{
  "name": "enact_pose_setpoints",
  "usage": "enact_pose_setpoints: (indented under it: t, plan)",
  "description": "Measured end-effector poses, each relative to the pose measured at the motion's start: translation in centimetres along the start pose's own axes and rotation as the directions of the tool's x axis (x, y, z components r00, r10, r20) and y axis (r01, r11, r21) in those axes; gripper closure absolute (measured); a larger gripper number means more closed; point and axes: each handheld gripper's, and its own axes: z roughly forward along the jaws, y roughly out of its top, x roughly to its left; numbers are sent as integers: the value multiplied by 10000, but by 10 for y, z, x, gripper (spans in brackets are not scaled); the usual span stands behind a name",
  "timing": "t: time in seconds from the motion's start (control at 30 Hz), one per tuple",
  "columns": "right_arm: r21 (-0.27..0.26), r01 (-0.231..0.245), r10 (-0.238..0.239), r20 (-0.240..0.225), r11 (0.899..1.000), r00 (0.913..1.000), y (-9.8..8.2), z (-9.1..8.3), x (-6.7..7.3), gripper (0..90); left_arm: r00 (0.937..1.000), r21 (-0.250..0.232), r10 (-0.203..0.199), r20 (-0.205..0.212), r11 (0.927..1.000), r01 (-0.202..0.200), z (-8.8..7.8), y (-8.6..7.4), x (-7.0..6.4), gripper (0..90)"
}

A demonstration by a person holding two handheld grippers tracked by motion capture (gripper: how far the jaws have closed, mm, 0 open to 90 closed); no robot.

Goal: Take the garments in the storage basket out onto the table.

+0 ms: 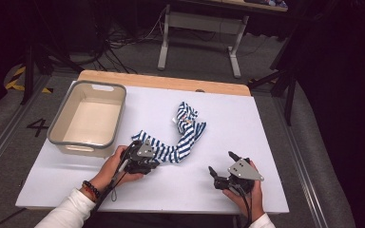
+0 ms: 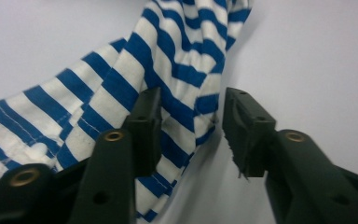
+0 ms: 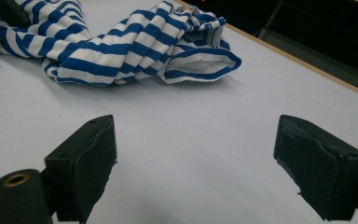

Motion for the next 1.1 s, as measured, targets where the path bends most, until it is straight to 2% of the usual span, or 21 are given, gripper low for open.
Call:
enact_pose_setpoints:
  t: [0.03, 0.07, 0.27, 0.43, 0.53, 0.7, 0.8, 0.9, 0.97, 1.0, 1.07, 1.1]
  plan:
    - [0, 0, 0, 0, 10000, 10000, 0, 0, 0, 132, 10000, 12, 42, 69, 10000, -42, 2, -1, 0, 606]
    - [0, -5, 5, -10, 10000, 10000, 0, 0, 0, 132, 9999, -76, 21, 166, 10000, -20, 2, -1, 1, 663]
    - [21, 18, -18, 24, 10000, 10000, 0, 0, -1, 133, 9992, 116, 381, 107, 9992, -382, 1, 1, -3, 782]
    - [23, 51, -51, 12, 10000, 10000, 1, 0, -1, 134, 9988, 39, 416, 240, 9991, -417, -8, -1, -9, 791]
    - [-24, -175, 175, -23, 9998, 9998, 2, -2, -3, 137, 9988, -25, 392, 289, 9992, -392, -17, -5, -16, 791]
    - [16, -466, 466, -119, 9989, 9988, 8, 2, -8, 168, 9985, -136, 294, 454, 9995, -288, -22, -15, -27, 790]
    - [146, -730, 734, -266, 9972, 9970, 16, 8, -12, 204, 9981, -212, 209, 575, 9996, -198, -25, -18, -34, 791]
    - [227, -973, 982, -410, 9950, 9943, 25, 16, -17, 241, 9971, -218, 340, 685, 9992, -326, -25, -19, -41, 791]
    - [483, -1198, 1222, -497, 9916, 9913, 36, 31, -21, 277, 9967, -216, 308, 753, 9993, -293, -24, -20, -45, 790]
    - [483, -1198, 1222, -497, 9916, 9913, 36, 31, -21, 277, 9967, -216, 308, 753, 9993, -293, -24, -20, -45, 791]
    - [616, -1244, 1294, -855, 9903, 9879, 45, 46, -22, 332, 9950, -223, 277, 957, 9994, -257, -23, -21, -47, 791]
    - [616, -1244, 1294, -855, 9903, 9879, 45, 46, -22, 332, 9950, -223, 277, 957, 9994, -257, -23, -21, -47, 791]
